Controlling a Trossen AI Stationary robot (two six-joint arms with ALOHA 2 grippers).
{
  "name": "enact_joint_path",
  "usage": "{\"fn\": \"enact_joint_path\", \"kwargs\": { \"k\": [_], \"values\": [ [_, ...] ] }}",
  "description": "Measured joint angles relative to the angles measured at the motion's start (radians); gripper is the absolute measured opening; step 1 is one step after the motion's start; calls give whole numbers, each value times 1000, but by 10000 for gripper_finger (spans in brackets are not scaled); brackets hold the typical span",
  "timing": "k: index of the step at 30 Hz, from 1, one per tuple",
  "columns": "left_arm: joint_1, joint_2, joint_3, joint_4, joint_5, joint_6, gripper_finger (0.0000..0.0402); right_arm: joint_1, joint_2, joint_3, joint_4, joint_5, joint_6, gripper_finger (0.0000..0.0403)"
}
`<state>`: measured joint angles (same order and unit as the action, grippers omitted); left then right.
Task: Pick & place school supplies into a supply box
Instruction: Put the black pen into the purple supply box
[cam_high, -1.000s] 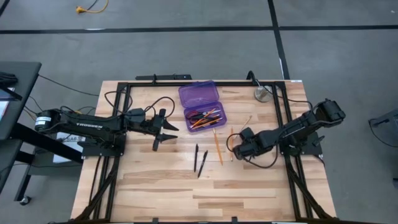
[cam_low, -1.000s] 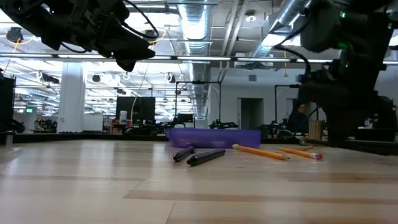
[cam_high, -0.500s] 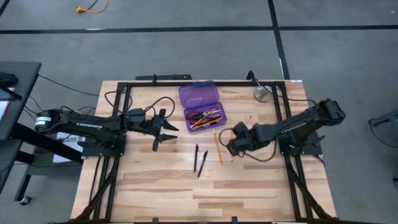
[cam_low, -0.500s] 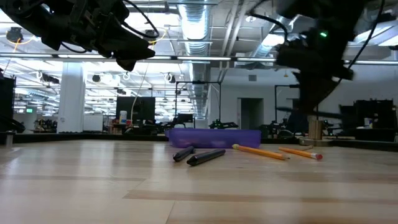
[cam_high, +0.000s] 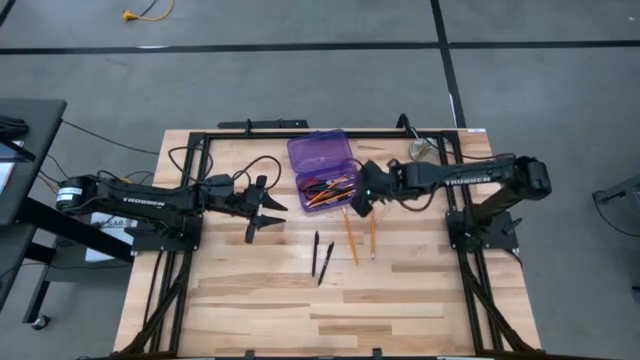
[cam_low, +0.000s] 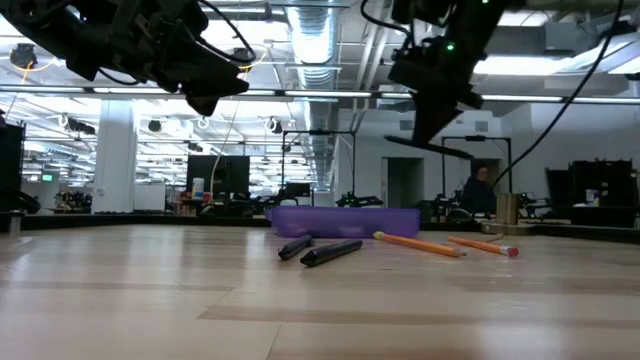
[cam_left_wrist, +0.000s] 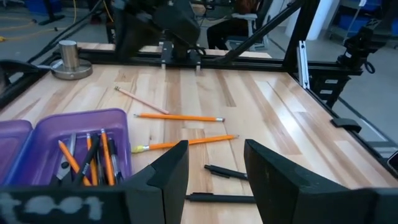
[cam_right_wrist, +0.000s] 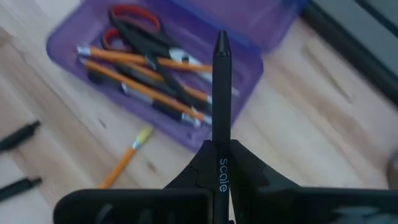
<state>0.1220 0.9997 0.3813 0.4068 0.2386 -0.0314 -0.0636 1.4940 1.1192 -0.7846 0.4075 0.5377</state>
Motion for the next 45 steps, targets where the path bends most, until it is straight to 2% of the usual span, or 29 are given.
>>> {"fn": "enact_joint_path", "kwargs": {
  "k": [5, 10, 15, 23, 34, 40, 45],
  "values": [
    [-14, 0, 0, -2, 9, -16, 144, -63, 19, 3, 133, -19, -144, 5],
    [-22, 0, 0, 12, 9, -30, 144, -110, 102, 14, 259, -96, -277, 6],
    [-26, 0, 1, 15, -8, -97, 144, -147, 222, 84, 247, -101, -400, 7],
    [-33, 0, 1, -9, -4, -183, 144, -183, 360, 231, 252, -187, -542, 10],
    [-68, 0, 1, -91, -1, -198, 144, -194, 509, 299, 227, -237, -599, 30],
    [-108, 0, 1, -98, -25, -178, 144, -193, 508, 300, 217, -237, -593, 39],
    [-122, 0, 1, -98, -46, -160, 144, -191, 492, 301, 208, -261, -590, 62]
  ]
}}
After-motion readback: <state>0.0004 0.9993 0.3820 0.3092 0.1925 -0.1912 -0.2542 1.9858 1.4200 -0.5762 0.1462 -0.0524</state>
